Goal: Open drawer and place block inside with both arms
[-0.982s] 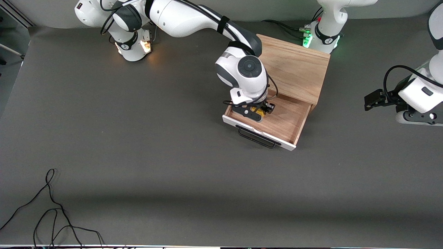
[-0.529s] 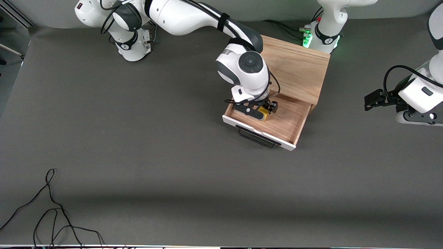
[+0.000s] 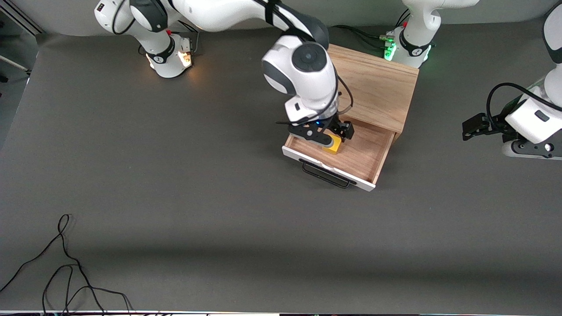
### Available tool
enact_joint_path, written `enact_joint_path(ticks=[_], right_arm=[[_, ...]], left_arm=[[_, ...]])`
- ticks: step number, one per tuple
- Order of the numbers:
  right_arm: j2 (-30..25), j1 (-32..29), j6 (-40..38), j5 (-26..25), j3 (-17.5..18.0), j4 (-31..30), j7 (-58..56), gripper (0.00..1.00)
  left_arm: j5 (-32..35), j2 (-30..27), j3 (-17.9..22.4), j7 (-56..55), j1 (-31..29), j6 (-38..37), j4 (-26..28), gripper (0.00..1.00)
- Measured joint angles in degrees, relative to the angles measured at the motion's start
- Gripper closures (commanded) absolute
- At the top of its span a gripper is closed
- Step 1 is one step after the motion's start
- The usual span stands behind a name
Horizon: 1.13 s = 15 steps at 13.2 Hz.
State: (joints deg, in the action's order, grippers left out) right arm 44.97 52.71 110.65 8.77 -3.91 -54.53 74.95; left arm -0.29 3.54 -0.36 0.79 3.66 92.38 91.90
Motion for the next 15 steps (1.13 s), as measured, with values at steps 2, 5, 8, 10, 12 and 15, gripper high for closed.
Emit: enact_joint_path(ticks=[2,5,8,10,12,15], right_arm=[[-3.7,-2.9,-4.6,-0.1,-0.2,0.0,-5.1,0.00],[-8.7,-9.7,-13.1,-0.1,-0.4,-0.1,-17.1,0.00],[-15.1,-17.5,-19.4,-0.1,-0.5,-3.2,-30.4,0.00],[-22.1,-23.9,-20.4,-0.1,-0.7,-10.8,-41.1,0.00],[-29.4,-30.9,-20.8,-0.1,-0.7,-19.4,-50.3,0.00],[-39.1,-39.9,-18.8,-1.4,-0.3,-33.1,-61.9,0.00]], left_arm=[[0.0,0.0,0.0,0.0,0.0,0.0,0.0,0.00],[0.0,0.0,0.0,0.0,0.0,0.0,0.0,0.00],[0.0,0.0,0.0,0.0,0.0,0.0,0.1,0.00],[0.0,0.0,0.0,0.0,0.0,0.0,0.1,0.00],[0.0,0.0,0.0,0.0,0.0,0.0,0.1,0.00],[0.0,0.0,0.0,0.0,0.0,0.0,0.1,0.00]])
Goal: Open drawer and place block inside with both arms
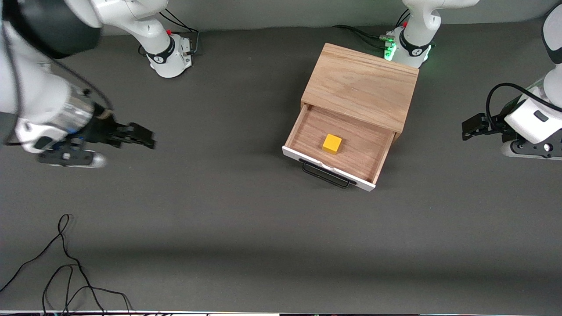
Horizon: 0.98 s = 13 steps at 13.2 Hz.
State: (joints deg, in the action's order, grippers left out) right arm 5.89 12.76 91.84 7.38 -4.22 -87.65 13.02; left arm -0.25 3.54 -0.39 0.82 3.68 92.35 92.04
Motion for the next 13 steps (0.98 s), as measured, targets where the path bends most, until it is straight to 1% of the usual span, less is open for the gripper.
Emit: enact_joint_path(ticks=[2,4,5,7,10,13], right_arm=[[-4.8,-4.4,2.8,-1.3,0.2,-7.9,-5.1,0.00],[-7.2,-5.7,4.0,-5.0,1.2,-11.7,-6.0,0.00],[-7.5,-5.9,4.2,-6.7,2.2,-12.3,-6.0,0.00],[-7.5,-5.9,4.8,-7.5,3.4,-12.7,-6.0,0.00],[-7.3,-5.9,4.7,-7.1,3.7,-12.1,-6.0,0.00],[-7.3,-6.0,3.0,-5.6,3.7,-10.5,-6.0,0.00]], left_arm=[[0.0,0.0,0.0,0.0,0.0,0.0,0.0,0.00],[0.0,0.0,0.0,0.0,0.0,0.0,0.1,0.00],[0.0,0.0,0.0,0.0,0.0,0.0,0.1,0.00],[0.0,0.0,0.0,0.0,0.0,0.0,0.1,0.00],[0.0,0.0,0.0,0.0,0.0,0.0,0.2,0.00],[0.0,0.0,0.0,0.0,0.0,0.0,0.2,0.00]])
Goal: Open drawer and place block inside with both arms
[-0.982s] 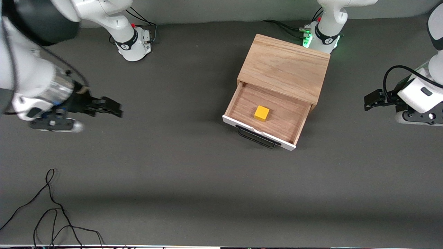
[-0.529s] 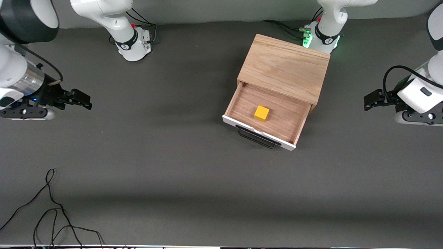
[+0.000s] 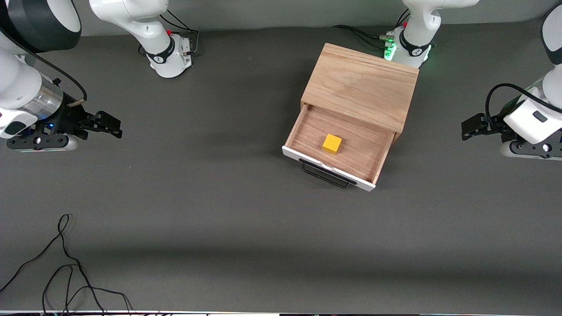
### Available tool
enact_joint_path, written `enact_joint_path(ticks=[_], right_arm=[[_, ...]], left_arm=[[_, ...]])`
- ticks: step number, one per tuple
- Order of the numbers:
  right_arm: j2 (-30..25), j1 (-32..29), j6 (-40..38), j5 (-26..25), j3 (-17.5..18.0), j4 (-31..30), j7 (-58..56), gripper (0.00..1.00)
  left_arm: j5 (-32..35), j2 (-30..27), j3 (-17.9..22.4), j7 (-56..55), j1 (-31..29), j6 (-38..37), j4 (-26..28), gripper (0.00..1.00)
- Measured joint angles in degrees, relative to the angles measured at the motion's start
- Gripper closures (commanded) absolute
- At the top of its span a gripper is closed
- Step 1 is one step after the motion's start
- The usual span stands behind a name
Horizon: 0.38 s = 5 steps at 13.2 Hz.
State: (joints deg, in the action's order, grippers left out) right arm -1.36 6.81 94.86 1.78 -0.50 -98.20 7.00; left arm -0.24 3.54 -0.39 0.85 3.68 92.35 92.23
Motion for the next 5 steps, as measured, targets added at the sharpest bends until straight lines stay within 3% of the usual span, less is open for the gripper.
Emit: enact_joint_path(ticks=[5], right_arm=[[0.4,-0.4,-1.5,0.2,0.0,0.8,0.0,0.00]], left_arm=[[0.0,0.0,0.0,0.0,0.0,0.0,0.1,0.00]])
